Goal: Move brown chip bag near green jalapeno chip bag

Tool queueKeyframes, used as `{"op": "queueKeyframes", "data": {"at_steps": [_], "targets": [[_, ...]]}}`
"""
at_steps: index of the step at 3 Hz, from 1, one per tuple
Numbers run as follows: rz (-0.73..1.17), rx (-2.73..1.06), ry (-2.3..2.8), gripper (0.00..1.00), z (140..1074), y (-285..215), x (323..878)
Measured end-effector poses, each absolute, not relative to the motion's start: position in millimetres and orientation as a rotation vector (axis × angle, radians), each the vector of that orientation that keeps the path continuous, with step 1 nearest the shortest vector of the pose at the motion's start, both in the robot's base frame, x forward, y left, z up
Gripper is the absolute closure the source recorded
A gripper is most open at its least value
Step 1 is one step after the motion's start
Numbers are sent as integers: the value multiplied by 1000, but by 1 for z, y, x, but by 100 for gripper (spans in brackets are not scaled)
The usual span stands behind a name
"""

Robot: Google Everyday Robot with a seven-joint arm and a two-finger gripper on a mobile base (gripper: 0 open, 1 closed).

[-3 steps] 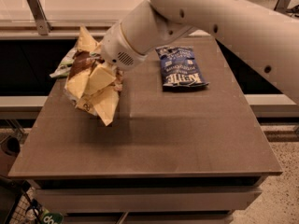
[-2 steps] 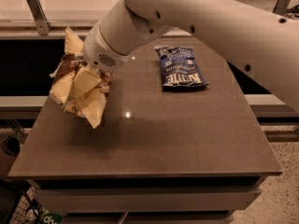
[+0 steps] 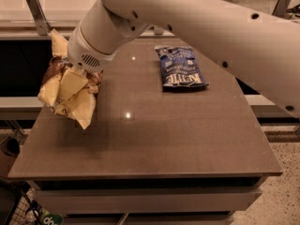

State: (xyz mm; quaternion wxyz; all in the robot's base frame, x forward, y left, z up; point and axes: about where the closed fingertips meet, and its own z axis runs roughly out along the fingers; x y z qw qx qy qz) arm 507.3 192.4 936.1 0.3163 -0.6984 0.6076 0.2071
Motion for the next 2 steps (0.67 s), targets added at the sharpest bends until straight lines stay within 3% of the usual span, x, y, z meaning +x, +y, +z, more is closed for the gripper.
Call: {"op": "queueKeyframes", "data": {"at_steps": [2], "targets": [[545, -1846, 1594, 35, 937, 195, 504]]}}
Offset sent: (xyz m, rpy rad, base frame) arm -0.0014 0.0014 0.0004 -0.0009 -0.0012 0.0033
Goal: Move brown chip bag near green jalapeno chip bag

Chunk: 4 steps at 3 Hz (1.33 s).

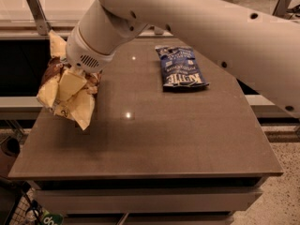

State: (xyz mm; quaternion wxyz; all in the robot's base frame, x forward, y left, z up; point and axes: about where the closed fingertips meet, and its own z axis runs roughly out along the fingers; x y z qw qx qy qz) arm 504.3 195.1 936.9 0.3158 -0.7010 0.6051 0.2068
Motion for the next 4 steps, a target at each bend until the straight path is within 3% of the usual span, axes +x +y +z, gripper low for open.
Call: {"op": "queueKeyframes", "data": {"at_steps": [1, 2, 4], "targets": [[544, -1850, 1591, 12, 937, 196, 503], [544, -1854, 1587, 0, 938, 198, 501], [506, -1759, 1591, 0, 948, 171, 510]]}}
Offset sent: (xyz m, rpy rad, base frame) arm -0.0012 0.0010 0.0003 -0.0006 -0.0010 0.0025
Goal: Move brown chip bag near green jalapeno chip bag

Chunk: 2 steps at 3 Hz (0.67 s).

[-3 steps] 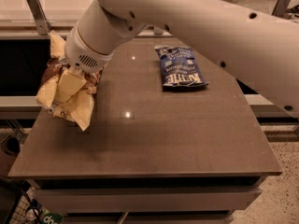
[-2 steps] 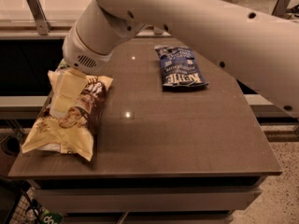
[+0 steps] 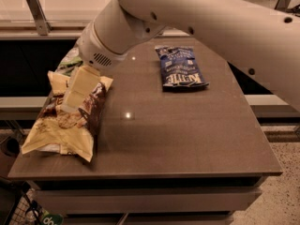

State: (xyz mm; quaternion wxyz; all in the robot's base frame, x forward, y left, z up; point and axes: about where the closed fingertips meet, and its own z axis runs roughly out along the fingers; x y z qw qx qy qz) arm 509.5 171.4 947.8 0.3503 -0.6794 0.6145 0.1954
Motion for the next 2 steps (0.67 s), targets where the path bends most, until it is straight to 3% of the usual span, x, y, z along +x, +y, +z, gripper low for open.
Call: {"op": "queueKeyframes", "data": {"at_steps": [2], "targets": [[373, -1524, 1639, 0, 991, 95, 557]]}}
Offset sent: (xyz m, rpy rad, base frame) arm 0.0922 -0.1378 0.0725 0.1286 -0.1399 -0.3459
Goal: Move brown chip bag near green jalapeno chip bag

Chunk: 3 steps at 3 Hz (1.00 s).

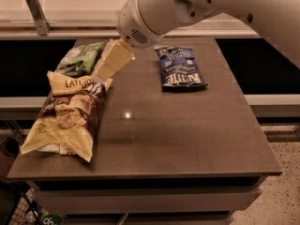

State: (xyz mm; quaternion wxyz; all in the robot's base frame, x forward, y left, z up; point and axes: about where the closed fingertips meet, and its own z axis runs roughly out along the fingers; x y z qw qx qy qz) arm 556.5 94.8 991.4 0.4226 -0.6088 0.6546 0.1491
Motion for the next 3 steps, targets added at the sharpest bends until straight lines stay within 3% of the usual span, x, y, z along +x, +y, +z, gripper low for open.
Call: {"op": "queueKeyframes", "data": {"at_steps": [2, 3], "targets": [[323, -1225, 1729, 0, 1019, 0, 608], [229, -1065, 1768, 0, 1032, -40, 601]]}}
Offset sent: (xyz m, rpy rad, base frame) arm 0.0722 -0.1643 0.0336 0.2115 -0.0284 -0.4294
